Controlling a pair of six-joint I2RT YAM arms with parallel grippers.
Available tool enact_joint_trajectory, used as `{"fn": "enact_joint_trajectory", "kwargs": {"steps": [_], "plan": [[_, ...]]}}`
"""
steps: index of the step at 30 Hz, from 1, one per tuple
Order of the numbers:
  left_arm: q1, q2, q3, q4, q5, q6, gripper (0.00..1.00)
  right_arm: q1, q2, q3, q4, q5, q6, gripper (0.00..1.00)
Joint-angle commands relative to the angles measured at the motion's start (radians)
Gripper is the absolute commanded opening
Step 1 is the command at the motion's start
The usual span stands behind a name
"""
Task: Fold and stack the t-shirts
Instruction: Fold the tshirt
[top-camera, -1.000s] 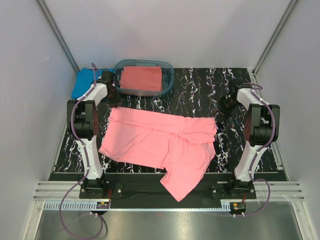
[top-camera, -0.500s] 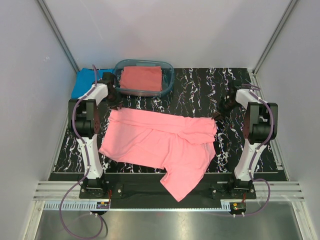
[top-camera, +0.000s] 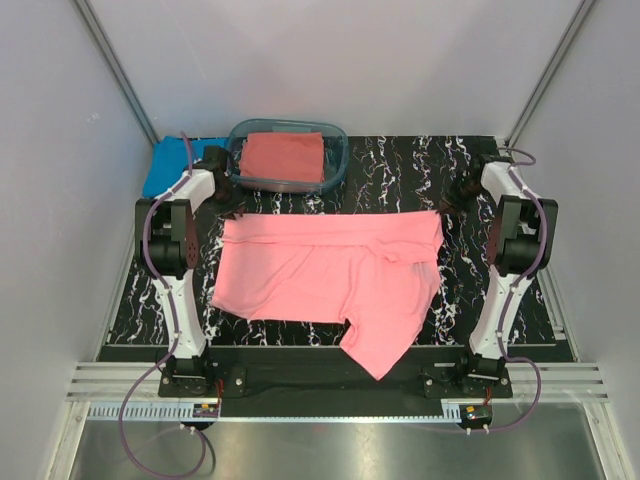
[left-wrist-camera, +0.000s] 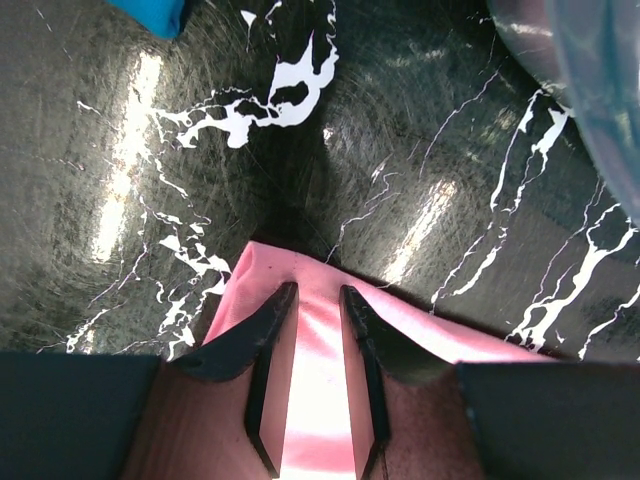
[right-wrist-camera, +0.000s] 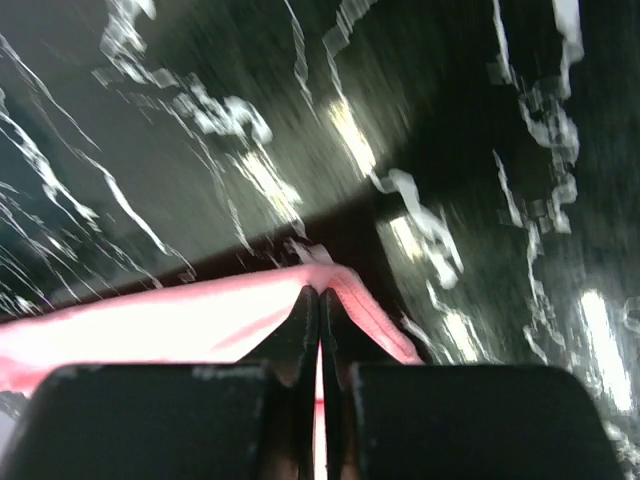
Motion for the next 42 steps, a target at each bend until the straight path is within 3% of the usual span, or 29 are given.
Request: {"fn": "enact_joint_trajectory", "kwargs": {"steps": [1, 5, 7, 9, 10, 14, 17, 20, 24, 27, 28, 31, 35, 42], "plan": [[0.008, 0.015, -0.017, 0.021, -0.005, -0.009, 0.30, 0.003, 0.065, 0.131, -0.019, 0.028, -0.013, 0.00], [0.008, -0.011, 0.014, 0.011, -0.004, -0.012, 0.36, 0.003, 0.138, 0.258, -0.068, 0.023, -0.005, 0.00], [0.008, -0.058, 0.017, 0.014, -0.002, -0.014, 0.52, 0.003, 0.198, 0.364, -0.102, 0.014, -0.006, 0.01], [0.008, -0.098, 0.020, 0.002, -0.014, -0.009, 0.56, 0.003, 0.247, 0.436, -0.160, 0.017, -0.011, 0.08], [0.006, -0.118, 0.017, -0.002, -0.031, -0.001, 0.61, 0.003, 0.259, 0.508, -0.183, 0.026, -0.013, 0.26], [0.008, -0.292, -0.044, -0.042, -0.086, 0.011, 0.65, 0.003, 0.260, 0.627, -0.335, 0.145, -0.023, 0.67], [0.006, -0.453, -0.174, -0.045, -0.109, -0.006, 0.65, 0.004, 0.185, 0.616, -0.422, 0.228, -0.029, 0.75], [0.006, -0.564, -0.294, -0.051, -0.113, -0.027, 0.64, 0.004, 0.021, 0.434, -0.418, 0.276, -0.033, 0.77], [-0.001, -0.704, -0.521, -0.084, -0.065, -0.063, 0.60, 0.032, -0.307, 0.034, -0.320, 0.189, -0.016, 0.75], [-0.021, -0.813, -0.674, -0.078, -0.027, -0.112, 0.57, 0.123, -0.503, -0.194, -0.265, 0.112, -0.010, 0.71], [-0.024, -0.860, -0.716, -0.069, -0.007, -0.138, 0.57, 0.218, -0.547, -0.236, -0.262, 0.104, -0.005, 0.70], [-0.046, -0.896, -0.811, -0.062, 0.018, -0.179, 0.57, 0.338, -0.699, -0.396, -0.255, 0.072, 0.055, 0.67], [-0.058, -0.864, -0.844, -0.140, 0.006, -0.236, 0.60, 0.501, -0.883, -0.562, -0.255, 0.029, 0.154, 0.64], [-0.060, -0.954, -0.908, -0.196, -0.065, -0.346, 0.63, 0.602, -1.087, -0.806, -0.309, -0.014, 0.260, 0.65]]}}
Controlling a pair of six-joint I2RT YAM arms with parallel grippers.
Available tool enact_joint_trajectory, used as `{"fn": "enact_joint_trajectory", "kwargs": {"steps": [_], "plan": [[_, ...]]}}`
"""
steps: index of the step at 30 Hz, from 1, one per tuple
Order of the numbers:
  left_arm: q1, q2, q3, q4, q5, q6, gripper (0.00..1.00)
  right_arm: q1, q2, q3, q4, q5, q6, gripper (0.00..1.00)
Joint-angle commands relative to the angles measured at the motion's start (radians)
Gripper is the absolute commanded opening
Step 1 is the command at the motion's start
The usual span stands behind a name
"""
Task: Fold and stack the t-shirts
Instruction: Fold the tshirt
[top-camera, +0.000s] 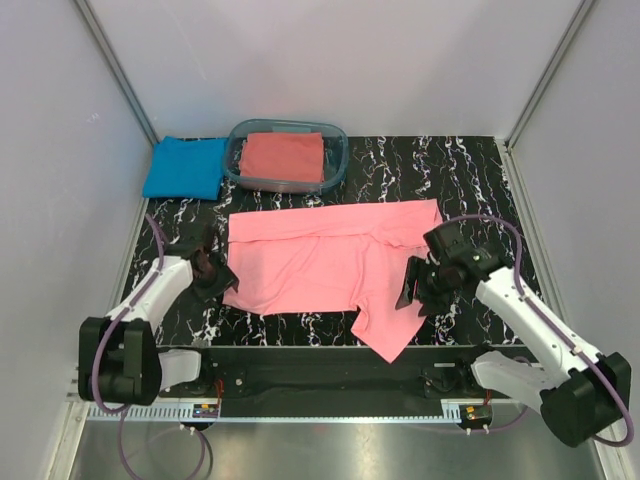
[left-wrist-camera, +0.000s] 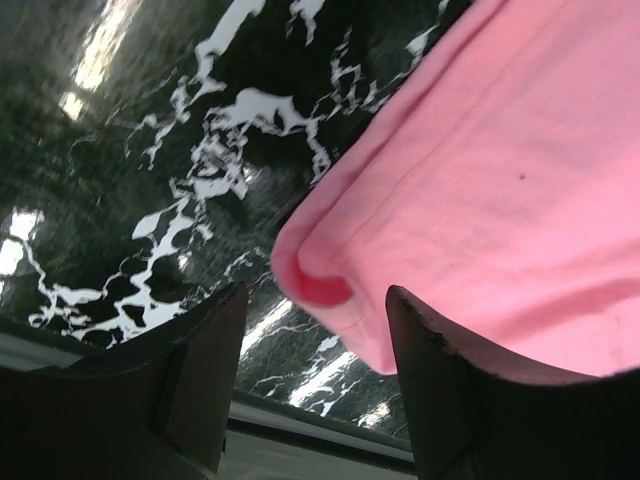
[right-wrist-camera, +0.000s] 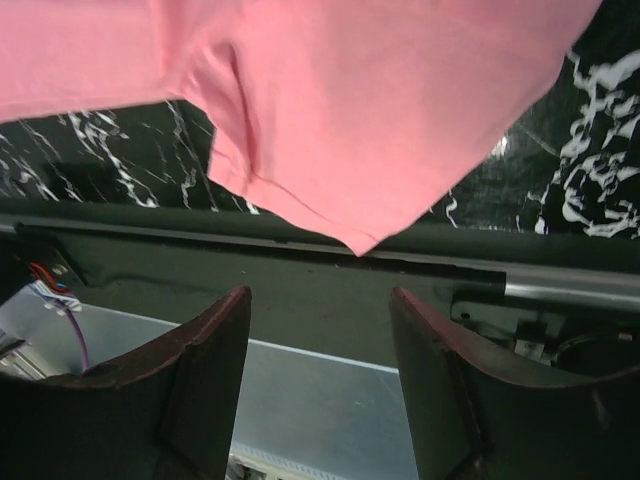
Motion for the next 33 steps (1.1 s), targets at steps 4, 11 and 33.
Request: {"fn": "enact_joint_trajectory", "kwargs": {"steps": [4, 11, 33], "plan": [[-0.005, -0.147, -0.034, -0.066, -0.056, -0.095, 0.64, 0.126, -0.073, -0.126, -0.026, -0.026, 0.131, 0.67], [-0.005, -0.205, -0.074, -0.051, -0.003, -0.097, 0.64, 0.247, 0.002, -0.252, 0.119, -0.049, 0.208, 0.66], [-0.005, -0.184, -0.074, 0.038, 0.089, -0.051, 0.62, 0.316, 0.034, -0.471, 0.438, 0.077, 0.380, 0.45]]}}
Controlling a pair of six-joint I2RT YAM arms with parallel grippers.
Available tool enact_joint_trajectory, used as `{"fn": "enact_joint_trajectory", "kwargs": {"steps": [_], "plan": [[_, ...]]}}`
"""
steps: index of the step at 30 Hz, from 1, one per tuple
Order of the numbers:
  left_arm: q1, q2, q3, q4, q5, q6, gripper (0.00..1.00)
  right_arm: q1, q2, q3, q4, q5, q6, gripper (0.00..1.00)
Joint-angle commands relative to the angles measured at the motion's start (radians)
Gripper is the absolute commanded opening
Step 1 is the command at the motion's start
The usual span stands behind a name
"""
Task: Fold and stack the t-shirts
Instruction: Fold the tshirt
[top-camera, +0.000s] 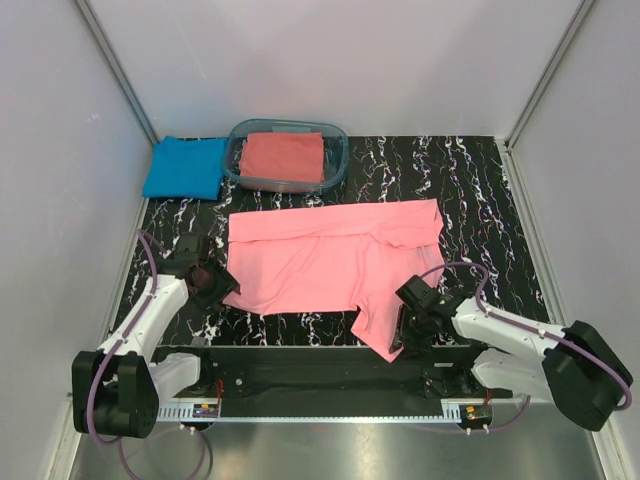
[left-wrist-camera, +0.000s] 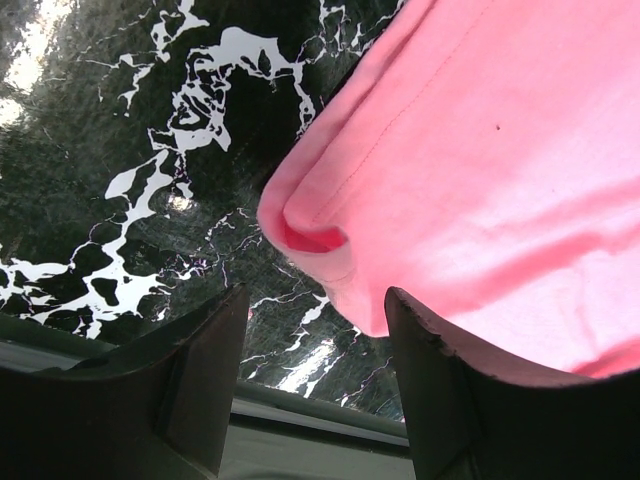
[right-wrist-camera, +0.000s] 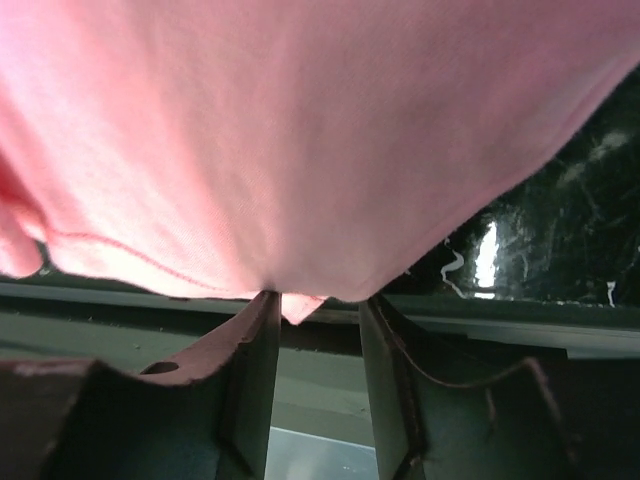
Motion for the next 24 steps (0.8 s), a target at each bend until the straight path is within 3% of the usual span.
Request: {"fn": "enact_joint_trajectory", "kwargs": {"steps": [1, 8, 9, 11, 16, 24], "plan": [[-0.003, 0.011, 0.025, 0.034, 0.024, 0.010, 0.62, 0.029, 0.051, 0.026, 0.064, 0.012, 0.028, 0.45], [-0.004, 0.025, 0.056, 0.025, 0.013, 0.019, 0.62, 0.089, 0.149, 0.007, 0.158, 0.003, 0.089, 0.41], [-0.004, 0.023, 0.058, 0.022, 0.010, 0.022, 0.62, 0.087, 0.147, 0.010, 0.159, 0.004, 0.091, 0.38], [-0.004, 0.025, 0.061, 0.019, 0.009, 0.025, 0.62, 0.087, 0.129, 0.035, 0.124, 0.023, 0.097, 0.17], [-0.003, 0.027, 0.064, 0.014, 0.003, 0.030, 0.62, 0.087, 0.052, 0.090, -0.009, 0.061, 0.109, 0.00], [-0.004, 0.011, 0.068, -0.050, -0.056, -0.001, 0.66, 0.087, -0.060, 0.222, -0.248, 0.123, 0.083, 0.00]]}}
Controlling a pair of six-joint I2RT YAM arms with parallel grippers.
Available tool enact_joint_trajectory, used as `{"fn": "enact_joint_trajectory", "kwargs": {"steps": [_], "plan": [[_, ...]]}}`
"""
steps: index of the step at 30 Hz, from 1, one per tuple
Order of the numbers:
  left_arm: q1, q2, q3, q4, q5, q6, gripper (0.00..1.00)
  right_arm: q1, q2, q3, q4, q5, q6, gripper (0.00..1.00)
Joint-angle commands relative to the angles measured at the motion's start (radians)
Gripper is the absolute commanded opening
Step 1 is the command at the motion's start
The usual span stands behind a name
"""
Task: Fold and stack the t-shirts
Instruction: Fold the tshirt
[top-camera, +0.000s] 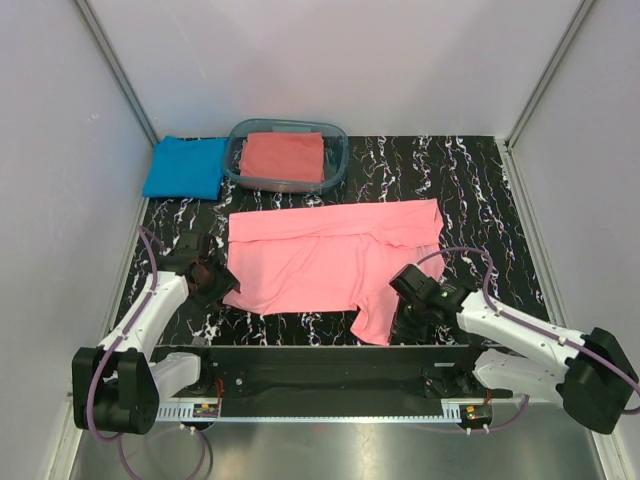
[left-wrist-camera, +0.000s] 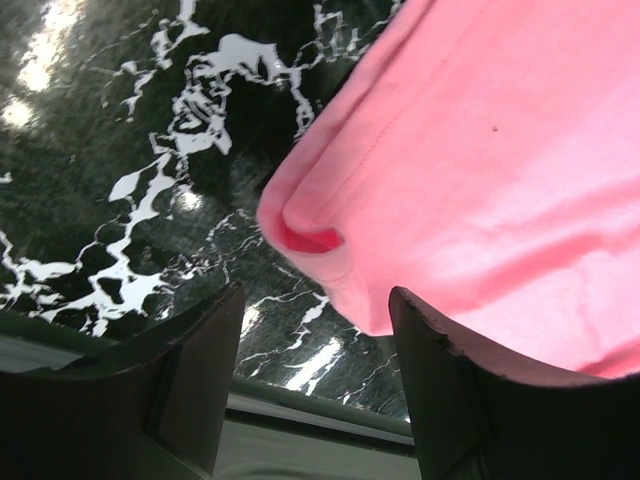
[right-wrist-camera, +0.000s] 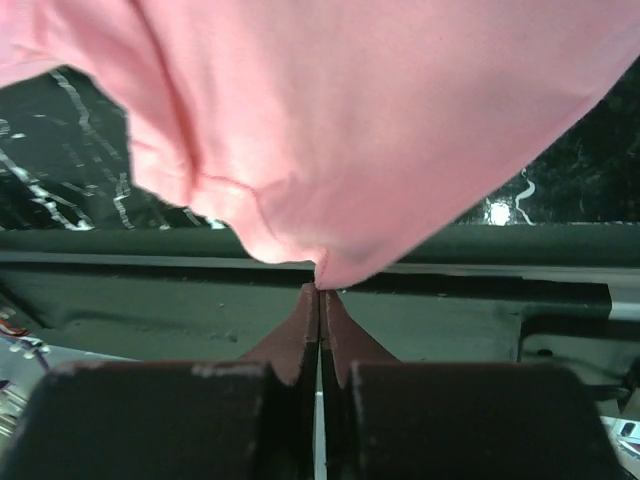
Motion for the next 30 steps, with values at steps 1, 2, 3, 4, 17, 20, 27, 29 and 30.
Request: {"fn": "enact_joint_trajectory", "kwargs": {"steps": [1, 2, 3, 4, 17, 20, 27, 29, 30], "plan": [[-0.004, -0.012, 0.045, -0.053, -0.051, -0.020, 0.66, 0.009, -0.064, 0.058, -0.125, 0.053, 0.008, 0.00], [-0.004, -0.012, 0.043, -0.062, -0.061, -0.032, 0.66, 0.009, -0.073, 0.061, -0.133, 0.049, 0.013, 0.00], [-0.004, -0.013, 0.039, -0.072, -0.069, -0.040, 0.66, 0.009, -0.080, 0.061, -0.140, 0.045, 0.014, 0.00], [-0.006, -0.015, 0.035, -0.084, -0.075, -0.049, 0.66, 0.009, -0.090, 0.064, -0.142, 0.042, 0.014, 0.00], [-0.026, 0.146, 0.100, -0.098, -0.111, -0.163, 0.65, 0.009, -0.084, 0.087, -0.133, 0.036, -0.020, 0.00], [-0.030, 0.166, 0.117, -0.084, -0.104, -0.152, 0.64, 0.009, -0.081, 0.089, -0.130, 0.035, -0.027, 0.00], [-0.045, 0.169, 0.141, -0.070, -0.108, -0.158, 0.64, 0.009, -0.078, 0.089, -0.125, 0.032, -0.036, 0.00], [-0.053, 0.200, 0.143, -0.067, -0.098, -0.169, 0.64, 0.009, -0.074, 0.092, -0.125, 0.032, -0.041, 0.00], [-0.062, 0.209, 0.144, -0.059, -0.097, -0.172, 0.64, 0.009, -0.072, 0.093, -0.127, 0.032, -0.043, 0.00]]}}
